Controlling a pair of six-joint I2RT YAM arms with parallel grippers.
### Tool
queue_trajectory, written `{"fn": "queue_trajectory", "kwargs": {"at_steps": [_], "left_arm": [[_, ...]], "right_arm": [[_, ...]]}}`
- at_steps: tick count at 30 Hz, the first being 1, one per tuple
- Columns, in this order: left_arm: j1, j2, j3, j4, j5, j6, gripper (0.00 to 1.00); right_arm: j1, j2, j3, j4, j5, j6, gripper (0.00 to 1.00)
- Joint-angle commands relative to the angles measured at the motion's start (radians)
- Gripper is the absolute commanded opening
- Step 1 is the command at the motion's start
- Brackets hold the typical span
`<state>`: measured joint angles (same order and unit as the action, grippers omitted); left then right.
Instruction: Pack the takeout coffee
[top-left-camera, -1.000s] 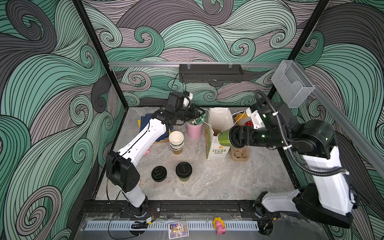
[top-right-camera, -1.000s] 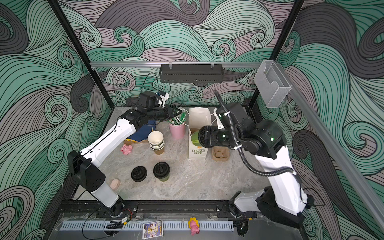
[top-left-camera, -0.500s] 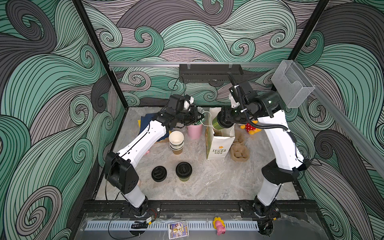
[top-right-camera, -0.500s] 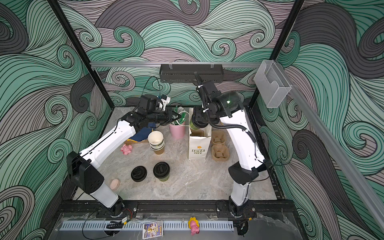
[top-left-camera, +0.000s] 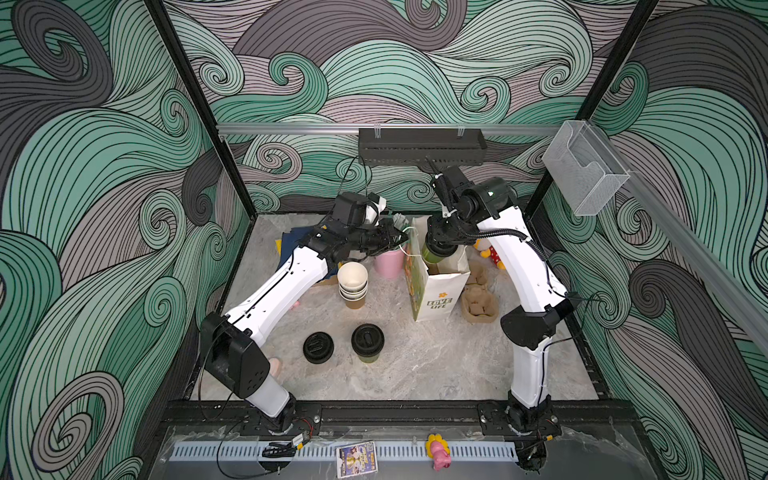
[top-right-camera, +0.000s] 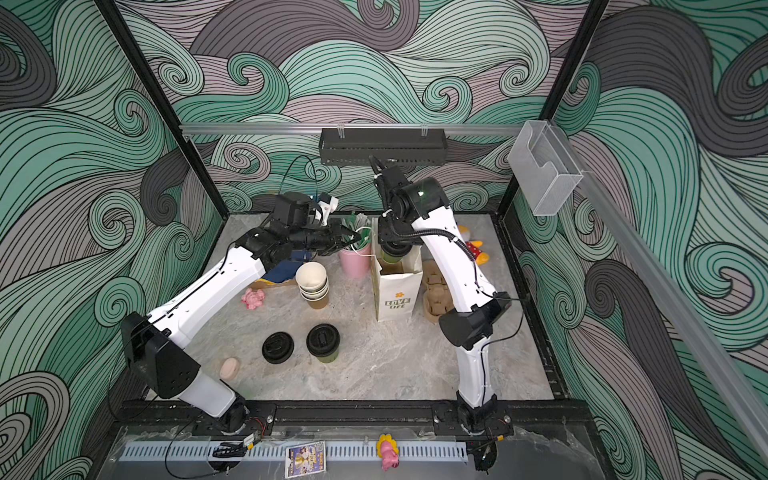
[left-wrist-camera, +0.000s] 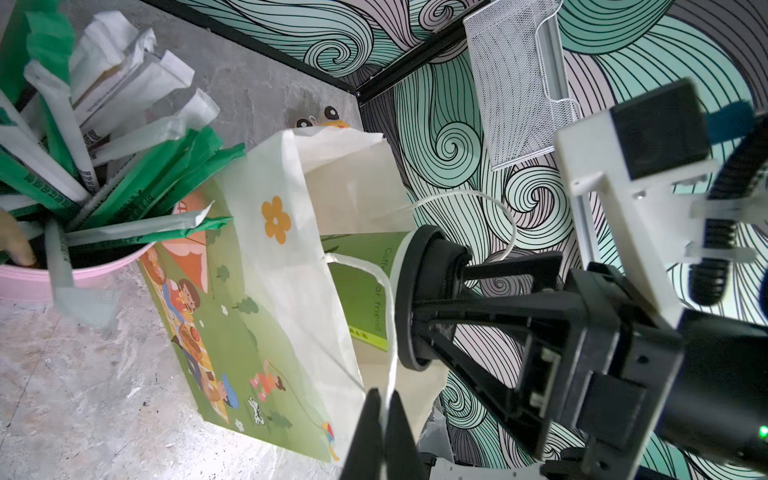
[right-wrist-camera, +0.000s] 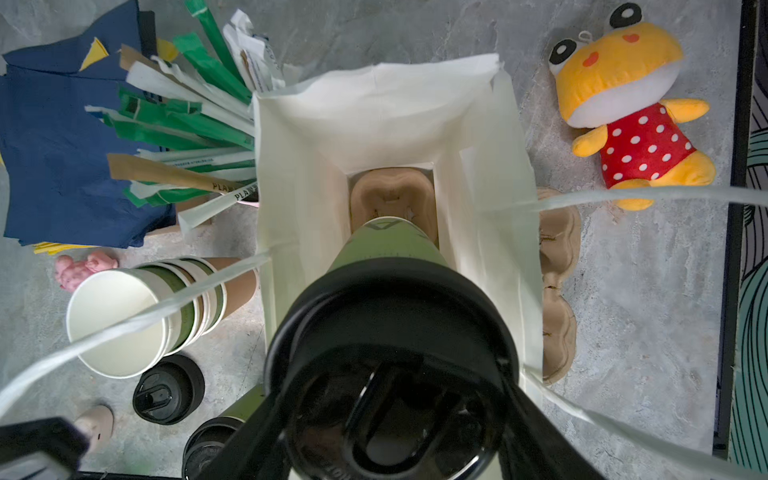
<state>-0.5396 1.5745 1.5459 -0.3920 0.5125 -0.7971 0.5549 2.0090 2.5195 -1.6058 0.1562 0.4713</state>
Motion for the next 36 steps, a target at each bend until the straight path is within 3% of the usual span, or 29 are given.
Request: {"fn": "queue_trajectory", "kwargs": {"at_steps": [1,3,5,16,36], "left_arm": [[-0.008,-0.03,-0.007,-0.011,-0.005,-0.009,0.21],[-0.008,-0.033,-0.006,-0.008,-0.018,-0.01,0.28],[-0.008,-0.034,-0.006,-0.008,-0.028,-0.007,0.3],[-0.002,-0.037,-0.007,-0.04,-0.074,0.01,0.08],[0.004,-0.022,0.005,-0.049,-0.071,0.027,0.02]], "right_arm": [[-0.006,0.012,-0.016,-0.193,-0.021,-0.003,0.61],[-0.006,0.028,-0.023,-0.193,-0.043,-0.003,0.61],[-0.007,0.034,-0.039,-0.193,-0.059,-0.001,0.62],[-0.023,0.032,-0.151,-0.194,-0.082,0.001,0.62],[-0.032,0.068,-0.251,-0.145,-0.098,-0.016,0.62]]}}
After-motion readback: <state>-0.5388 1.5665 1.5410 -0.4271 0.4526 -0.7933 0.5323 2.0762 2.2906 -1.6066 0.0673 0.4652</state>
